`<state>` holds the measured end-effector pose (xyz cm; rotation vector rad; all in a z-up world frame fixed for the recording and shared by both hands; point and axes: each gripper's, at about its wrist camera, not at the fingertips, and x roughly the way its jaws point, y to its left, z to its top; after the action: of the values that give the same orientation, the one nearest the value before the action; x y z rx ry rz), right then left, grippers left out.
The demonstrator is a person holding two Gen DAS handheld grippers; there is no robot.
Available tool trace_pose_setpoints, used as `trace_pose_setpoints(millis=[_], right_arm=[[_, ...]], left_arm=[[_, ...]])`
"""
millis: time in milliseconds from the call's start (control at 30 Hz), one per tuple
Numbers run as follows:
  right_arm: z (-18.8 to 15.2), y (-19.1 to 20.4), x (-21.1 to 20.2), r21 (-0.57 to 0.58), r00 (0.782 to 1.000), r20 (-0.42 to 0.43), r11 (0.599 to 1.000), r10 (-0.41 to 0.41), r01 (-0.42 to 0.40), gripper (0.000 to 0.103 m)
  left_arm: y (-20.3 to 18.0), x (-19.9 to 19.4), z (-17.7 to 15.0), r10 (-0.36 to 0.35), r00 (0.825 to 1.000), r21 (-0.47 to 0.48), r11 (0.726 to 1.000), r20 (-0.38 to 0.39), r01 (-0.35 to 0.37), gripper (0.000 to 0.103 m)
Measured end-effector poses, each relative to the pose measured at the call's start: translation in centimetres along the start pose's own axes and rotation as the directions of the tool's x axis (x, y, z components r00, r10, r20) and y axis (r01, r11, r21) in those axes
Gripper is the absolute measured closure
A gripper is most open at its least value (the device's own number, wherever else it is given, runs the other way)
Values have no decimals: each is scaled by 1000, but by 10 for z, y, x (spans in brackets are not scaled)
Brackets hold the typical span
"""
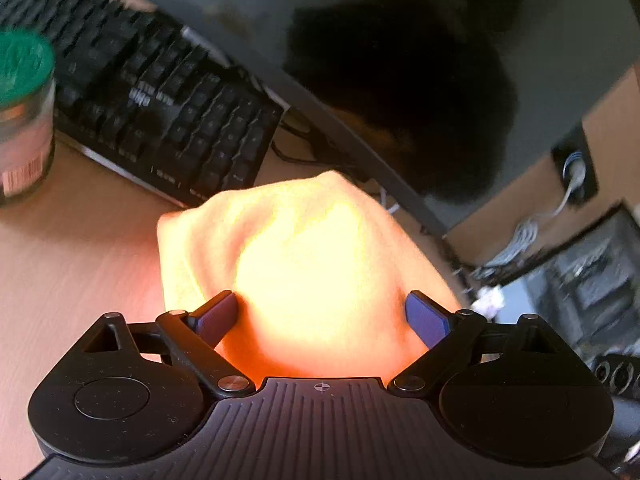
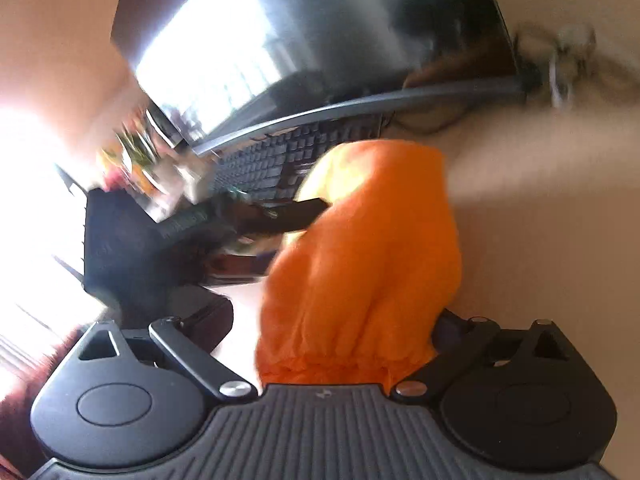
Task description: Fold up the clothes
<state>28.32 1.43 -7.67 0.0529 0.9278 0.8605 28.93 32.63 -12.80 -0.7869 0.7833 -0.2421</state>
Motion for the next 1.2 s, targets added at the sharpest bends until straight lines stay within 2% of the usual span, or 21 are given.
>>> trace_pose_setpoints(millis=[33,67,100,167,300,400,467,500,600,667,833,900,1033,1133,1200], right_arm=[[-1,3,5,-78,994,-7,992,-105,104,4],[-7,4,14,-162,976,-16,964,-217,212,2],[-15,4,23,-219,960,-20,938,-280,269,0],[-22,4,26,-204,963,-15,944,-268,259,0],[-26,7,27,-172,964,-17,951,-265,258,0],[-31,13,27,-158,963,-12,952,-269,263,0],[-32,21,28,-164,961,-3,948,-278,274,0],[-29,21,32,-169,958,3,944,-286,282,0],[-23,24,39,-195,952,18,933,-304,302,0],[-17,29,31,-207,951,49,929,-304,307,0],[-3,44,-8,-204,956,214,948,-200,244,0],[-4,53,2,-263,961,203,935,-188,238,0],[-18,59,52,-323,965,66,909,-255,262,0],[-26,69,67,-369,949,74,876,-307,312,0],[-24,70,67,-367,948,71,876,-310,314,0]], left_arm=[[1,1,-1,12,1000,6,1000,3,-13,9],[0,2,-2,25,1000,21,999,3,-25,9],[-3,2,-4,36,999,47,998,0,-36,10],[-12,-4,-5,49,999,83,995,15,-50,11],[-42,-36,1,23,988,157,986,154,-48,11],[-67,-46,11,-68,974,229,973,216,18,9],[-75,-33,18,-125,976,263,962,180,75,9],[-74,-21,20,-120,981,261,962,151,77,9],[-58,31,22,-14,999,220,976,39,5,9],[-41,59,19,43,999,191,981,-12,-40,11],[-38,68,22,46,999,192,981,-21,-41,10],[-38,70,22,44,999,210,977,-29,-37,10],[-41,74,19,51,998,295,955,-41,-37,8],[-42,73,18,53,998,313,949,-46,-36,8],[-38,72,21,33,998,291,957,-51,-16,8]])
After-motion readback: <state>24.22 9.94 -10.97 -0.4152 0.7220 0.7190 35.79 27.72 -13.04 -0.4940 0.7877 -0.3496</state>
